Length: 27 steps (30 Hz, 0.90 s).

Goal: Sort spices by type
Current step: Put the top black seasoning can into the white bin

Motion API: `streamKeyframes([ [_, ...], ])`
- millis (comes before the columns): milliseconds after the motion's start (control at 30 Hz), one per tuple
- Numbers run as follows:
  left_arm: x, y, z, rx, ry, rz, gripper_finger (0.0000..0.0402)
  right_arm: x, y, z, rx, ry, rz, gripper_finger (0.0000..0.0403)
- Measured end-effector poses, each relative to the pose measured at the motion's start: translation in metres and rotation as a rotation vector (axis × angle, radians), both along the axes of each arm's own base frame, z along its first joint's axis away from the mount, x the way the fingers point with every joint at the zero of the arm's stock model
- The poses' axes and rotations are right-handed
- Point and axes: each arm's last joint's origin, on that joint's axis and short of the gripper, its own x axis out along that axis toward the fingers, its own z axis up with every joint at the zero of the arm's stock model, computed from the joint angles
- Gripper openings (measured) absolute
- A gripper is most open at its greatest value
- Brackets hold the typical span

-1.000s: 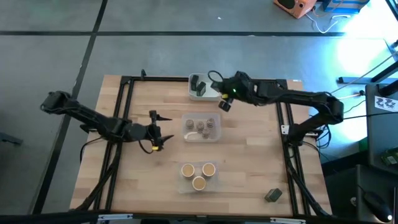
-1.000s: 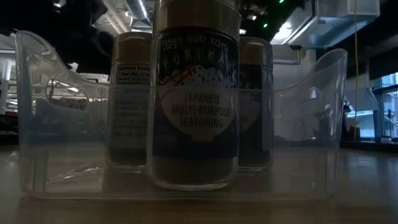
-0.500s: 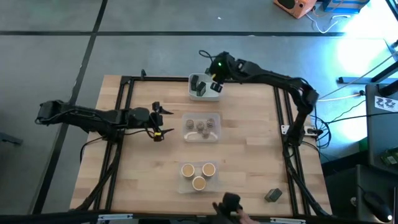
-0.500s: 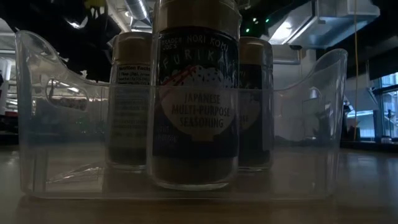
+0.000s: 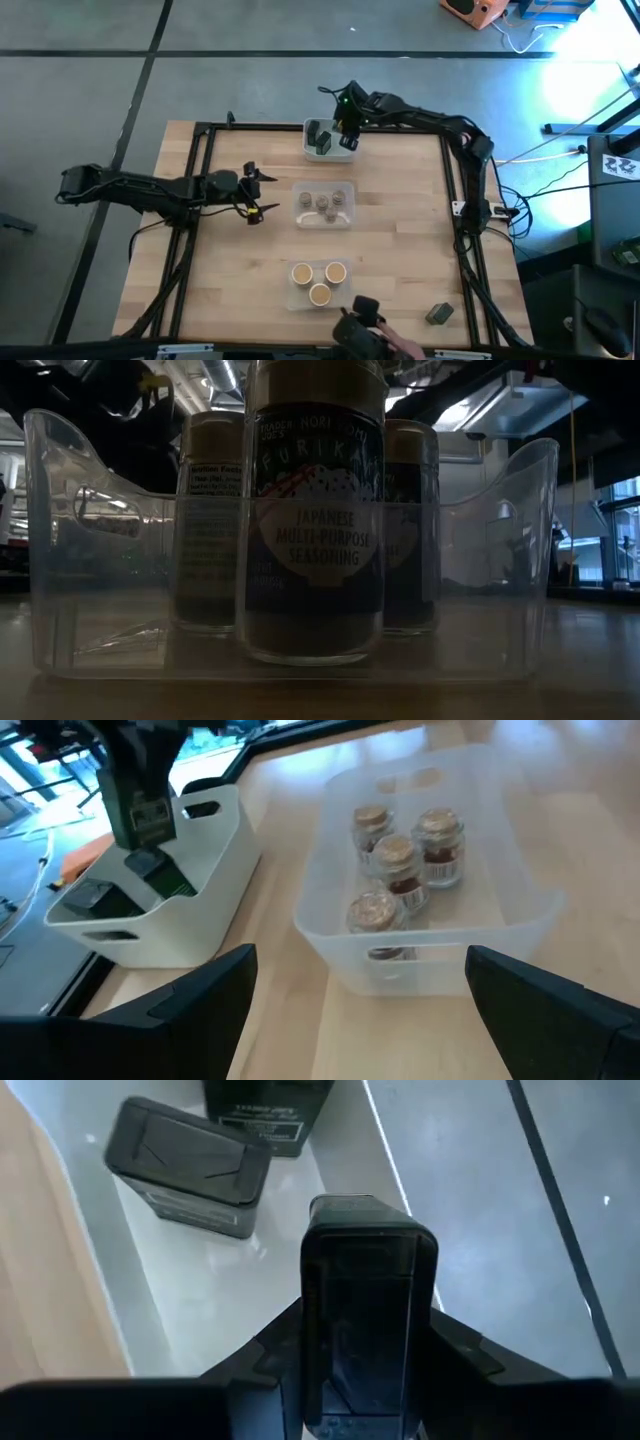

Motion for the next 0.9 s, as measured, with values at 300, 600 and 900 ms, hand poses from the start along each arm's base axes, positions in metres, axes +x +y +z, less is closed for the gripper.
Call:
streamKeyframes([
  [300, 0.001, 0.0, 0.001, -0.01, -0.013, -0.014, 0.0345, 0.007, -0.005, -0.027, 0.023, 0.055, 0.015, 0.014],
  [600, 0.0, 0.0, 0.001, -0.012, -0.011, -0.013, 0.0345, 0.01, -0.007, -0.027, -0.003, 0.043, 0.008, 0.0149],
  [900, 0.0, 0.0, 0.0, -0.014, -0.003, -0.013, 0.0345, 0.009, -0.007, -0.027, -0.002, 0.048, 0.007, 0.019],
])
